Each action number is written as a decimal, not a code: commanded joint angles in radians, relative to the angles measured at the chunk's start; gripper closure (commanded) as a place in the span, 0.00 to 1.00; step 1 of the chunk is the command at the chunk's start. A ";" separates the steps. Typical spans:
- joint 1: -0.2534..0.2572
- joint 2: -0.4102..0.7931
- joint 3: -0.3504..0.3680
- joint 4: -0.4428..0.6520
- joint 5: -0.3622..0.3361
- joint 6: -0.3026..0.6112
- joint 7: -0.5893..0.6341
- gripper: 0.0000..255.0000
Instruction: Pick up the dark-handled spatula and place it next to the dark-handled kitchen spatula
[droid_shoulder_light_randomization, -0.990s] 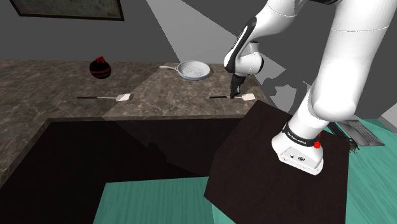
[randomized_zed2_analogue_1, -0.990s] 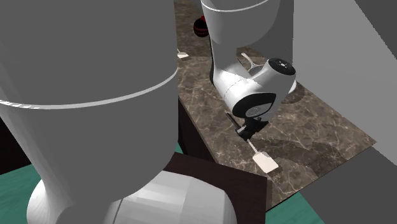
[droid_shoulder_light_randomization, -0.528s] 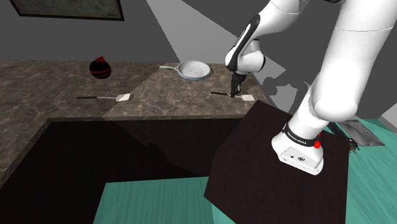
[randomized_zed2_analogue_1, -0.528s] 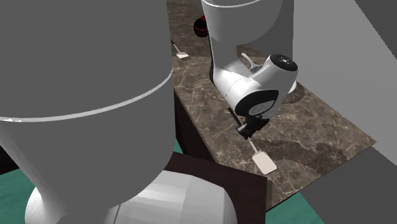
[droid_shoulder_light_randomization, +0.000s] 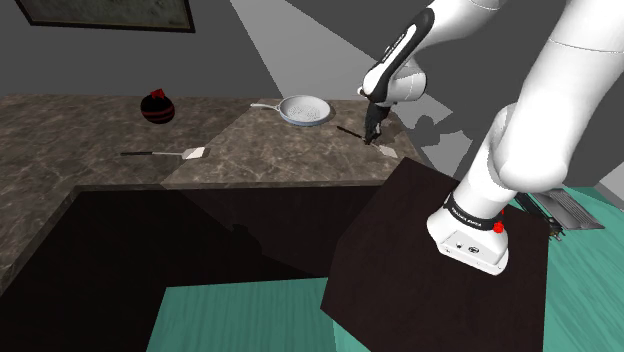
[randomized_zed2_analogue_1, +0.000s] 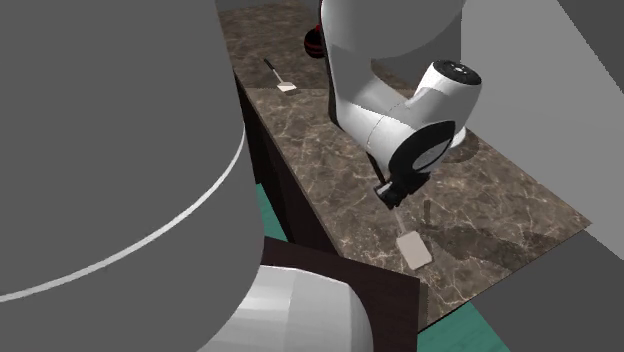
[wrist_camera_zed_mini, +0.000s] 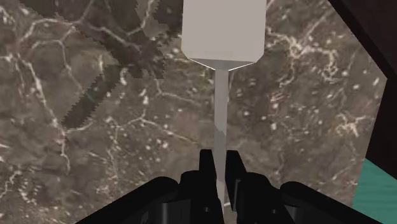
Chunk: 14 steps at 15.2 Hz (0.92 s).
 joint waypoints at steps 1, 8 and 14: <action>0.011 -0.044 -0.026 -0.007 -0.079 -0.026 0.059 1.00; 0.052 -0.074 0.005 0.040 -0.151 -0.089 0.198 1.00; 0.128 0.031 0.087 0.170 -0.071 -0.122 0.294 1.00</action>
